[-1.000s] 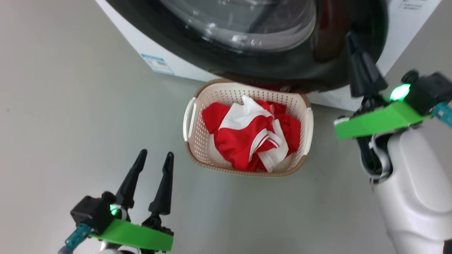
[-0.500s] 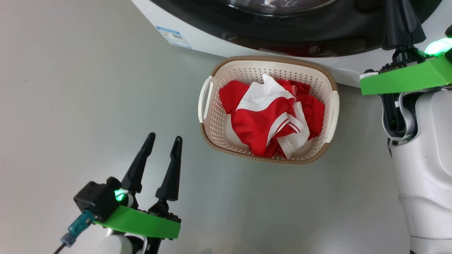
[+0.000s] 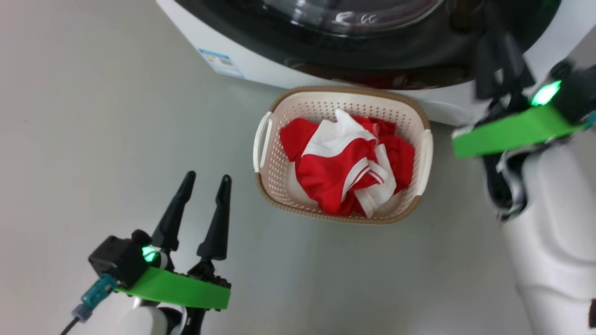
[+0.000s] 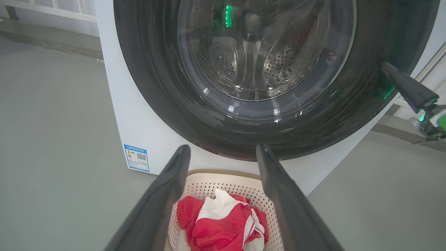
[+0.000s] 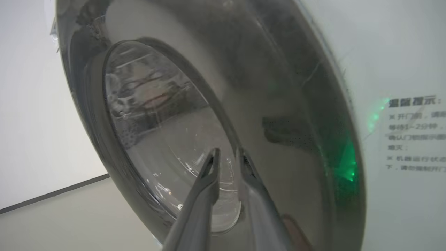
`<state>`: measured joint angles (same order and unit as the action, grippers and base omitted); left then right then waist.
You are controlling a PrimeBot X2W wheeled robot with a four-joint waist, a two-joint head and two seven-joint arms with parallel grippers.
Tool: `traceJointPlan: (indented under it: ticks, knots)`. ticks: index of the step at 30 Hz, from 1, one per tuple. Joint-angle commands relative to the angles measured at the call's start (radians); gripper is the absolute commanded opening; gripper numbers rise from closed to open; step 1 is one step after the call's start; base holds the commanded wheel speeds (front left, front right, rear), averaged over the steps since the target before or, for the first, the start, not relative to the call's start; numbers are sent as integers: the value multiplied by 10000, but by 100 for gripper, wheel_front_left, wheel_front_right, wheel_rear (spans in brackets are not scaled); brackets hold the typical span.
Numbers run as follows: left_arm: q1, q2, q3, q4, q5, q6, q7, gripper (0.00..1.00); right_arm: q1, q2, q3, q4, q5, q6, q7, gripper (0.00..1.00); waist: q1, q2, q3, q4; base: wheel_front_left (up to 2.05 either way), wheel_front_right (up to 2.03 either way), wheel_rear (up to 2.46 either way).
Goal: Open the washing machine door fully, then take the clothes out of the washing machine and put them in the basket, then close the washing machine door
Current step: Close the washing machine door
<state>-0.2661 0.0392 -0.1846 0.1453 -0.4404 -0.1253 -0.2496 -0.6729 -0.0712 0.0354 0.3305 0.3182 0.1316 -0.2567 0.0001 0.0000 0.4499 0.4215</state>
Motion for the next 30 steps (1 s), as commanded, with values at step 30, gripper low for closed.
traceJointPlan:
  ticks: [30]
  knots:
    - [2064, 1368, 1067, -303, 288, -54, -122, 100, 5302, 210, 386, -638, 725, -9, -51, 100, -1, 0, -2838, -2448, 0, 0, 0]
